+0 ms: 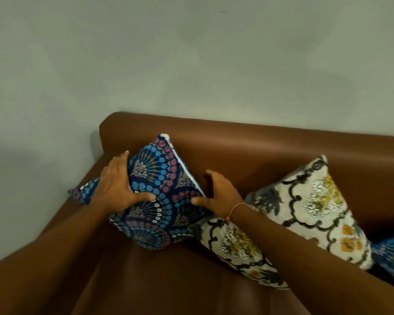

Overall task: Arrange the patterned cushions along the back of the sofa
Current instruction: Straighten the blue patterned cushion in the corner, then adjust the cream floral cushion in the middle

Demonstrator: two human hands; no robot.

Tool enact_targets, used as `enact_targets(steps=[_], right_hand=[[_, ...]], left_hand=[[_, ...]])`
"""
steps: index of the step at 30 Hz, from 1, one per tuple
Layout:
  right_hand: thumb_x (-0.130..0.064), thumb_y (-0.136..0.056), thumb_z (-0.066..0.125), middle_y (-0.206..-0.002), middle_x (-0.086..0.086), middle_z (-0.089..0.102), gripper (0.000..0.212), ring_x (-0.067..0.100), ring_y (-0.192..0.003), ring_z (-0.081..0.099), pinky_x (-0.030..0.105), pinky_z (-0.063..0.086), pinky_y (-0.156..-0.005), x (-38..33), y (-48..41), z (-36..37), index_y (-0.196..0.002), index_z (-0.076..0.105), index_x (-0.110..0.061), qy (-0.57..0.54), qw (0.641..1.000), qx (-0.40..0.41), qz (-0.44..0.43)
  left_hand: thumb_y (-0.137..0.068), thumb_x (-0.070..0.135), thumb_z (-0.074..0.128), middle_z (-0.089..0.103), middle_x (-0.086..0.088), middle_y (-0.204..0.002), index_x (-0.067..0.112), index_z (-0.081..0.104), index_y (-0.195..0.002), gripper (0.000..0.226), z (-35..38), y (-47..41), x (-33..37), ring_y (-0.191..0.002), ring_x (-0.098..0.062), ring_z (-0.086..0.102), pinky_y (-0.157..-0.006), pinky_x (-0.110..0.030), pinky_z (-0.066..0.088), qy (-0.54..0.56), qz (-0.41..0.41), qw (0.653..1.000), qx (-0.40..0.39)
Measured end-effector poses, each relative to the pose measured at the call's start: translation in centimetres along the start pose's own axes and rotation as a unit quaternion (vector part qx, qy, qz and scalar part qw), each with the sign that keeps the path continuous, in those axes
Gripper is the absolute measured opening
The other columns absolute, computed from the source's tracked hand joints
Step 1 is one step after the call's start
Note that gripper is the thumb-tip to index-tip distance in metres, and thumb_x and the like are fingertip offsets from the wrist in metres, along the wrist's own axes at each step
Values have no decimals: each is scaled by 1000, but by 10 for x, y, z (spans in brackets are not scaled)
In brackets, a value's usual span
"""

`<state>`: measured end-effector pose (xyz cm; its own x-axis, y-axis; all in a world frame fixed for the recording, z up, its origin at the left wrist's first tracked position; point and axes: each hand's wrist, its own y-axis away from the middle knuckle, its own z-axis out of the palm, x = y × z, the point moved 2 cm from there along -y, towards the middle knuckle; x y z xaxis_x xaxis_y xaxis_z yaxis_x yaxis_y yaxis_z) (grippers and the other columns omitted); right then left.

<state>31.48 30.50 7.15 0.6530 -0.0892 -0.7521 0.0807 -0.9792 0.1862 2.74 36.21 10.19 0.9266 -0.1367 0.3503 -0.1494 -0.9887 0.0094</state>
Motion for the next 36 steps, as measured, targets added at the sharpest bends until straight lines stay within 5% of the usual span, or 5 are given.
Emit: enact_targets(steps=[4,14,24,29,36], right_hand=[[-59,-51,88,-146,2,47,117,25,-132,46,50,43,-104,13,-20,57,-145,27,-25,4,998,-60,25],[-35,-94,61,-63,-1,46,25,32,-60,47,36,26,-51,-58,-70,66,-86,46,-17,105,966,220,-86],[-54,-91,57,-118,7,67,56,31,-103,62,39,45,-68,-18,-39,56,-135,44,-22,92,984,139,-68],[-48,-93,56,-133,5,59,53,21,-123,52,34,42,-102,-7,17,-49,-137,49,-18,49,942,297,-148],[-78,-66,67,-149,2,41,102,13,-136,36,26,30,-108,152,143,-196,-147,32,-26,42,940,339,9]], left_hand=[[-26,85,80,39,-5,-155,22,18,-153,155,12,-6,-52,-144,-31,35,-115,-64,26,-21,-2,998,-65],[-28,68,94,58,4,-140,30,40,-143,132,-5,-17,-98,-128,-21,56,-104,-53,49,185,12,982,31],[-40,59,95,32,-16,-159,15,19,-153,143,32,-6,-81,-147,-39,27,-117,-63,25,39,-38,996,74],[-67,19,64,10,-18,-166,8,18,-154,99,55,45,13,-155,-33,-1,-123,-60,9,-15,83,973,214],[-69,92,48,2,0,-169,24,2,-158,122,135,99,194,-155,-19,3,-122,-44,10,69,185,980,-41]])
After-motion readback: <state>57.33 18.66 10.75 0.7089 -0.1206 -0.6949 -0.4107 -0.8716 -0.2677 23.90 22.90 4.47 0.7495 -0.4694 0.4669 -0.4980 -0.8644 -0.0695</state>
